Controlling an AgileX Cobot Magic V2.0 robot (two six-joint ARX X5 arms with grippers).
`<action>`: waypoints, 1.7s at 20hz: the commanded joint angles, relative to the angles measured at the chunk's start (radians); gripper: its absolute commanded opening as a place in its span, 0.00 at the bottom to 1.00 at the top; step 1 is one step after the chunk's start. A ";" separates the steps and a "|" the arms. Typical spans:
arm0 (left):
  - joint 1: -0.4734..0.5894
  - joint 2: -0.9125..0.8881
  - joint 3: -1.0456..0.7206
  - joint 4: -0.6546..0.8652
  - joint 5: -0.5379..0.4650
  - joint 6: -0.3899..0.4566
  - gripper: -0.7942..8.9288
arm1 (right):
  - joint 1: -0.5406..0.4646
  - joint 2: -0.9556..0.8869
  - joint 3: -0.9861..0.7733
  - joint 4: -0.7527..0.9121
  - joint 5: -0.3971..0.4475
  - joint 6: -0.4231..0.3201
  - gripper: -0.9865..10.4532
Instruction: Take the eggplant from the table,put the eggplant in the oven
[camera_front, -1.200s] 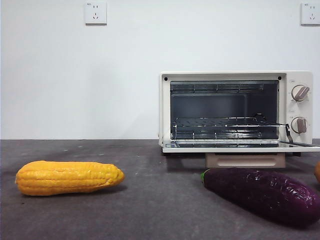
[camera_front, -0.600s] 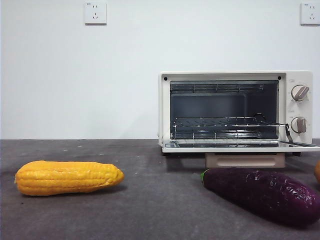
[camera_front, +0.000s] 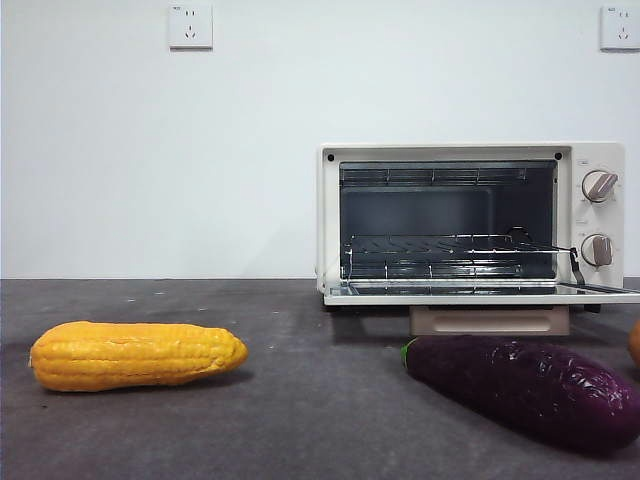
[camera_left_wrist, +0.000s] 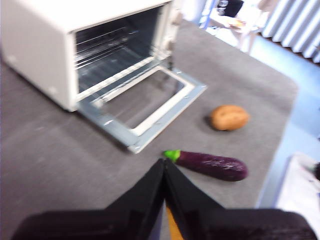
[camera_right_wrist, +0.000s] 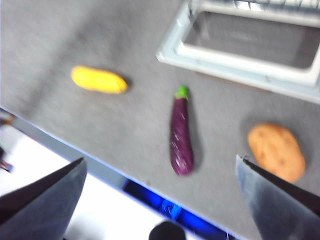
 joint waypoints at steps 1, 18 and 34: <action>-0.016 -0.003 -0.004 0.011 -0.030 -0.014 0.08 | 0.012 0.010 -0.096 -0.016 0.008 0.006 0.53; -0.145 -0.002 -0.004 0.061 -0.214 -0.071 0.08 | 0.392 0.233 -0.549 0.495 0.204 0.251 0.52; -0.147 -0.002 -0.004 0.058 -0.238 -0.062 0.08 | 0.475 0.507 -0.550 0.592 0.325 0.330 0.29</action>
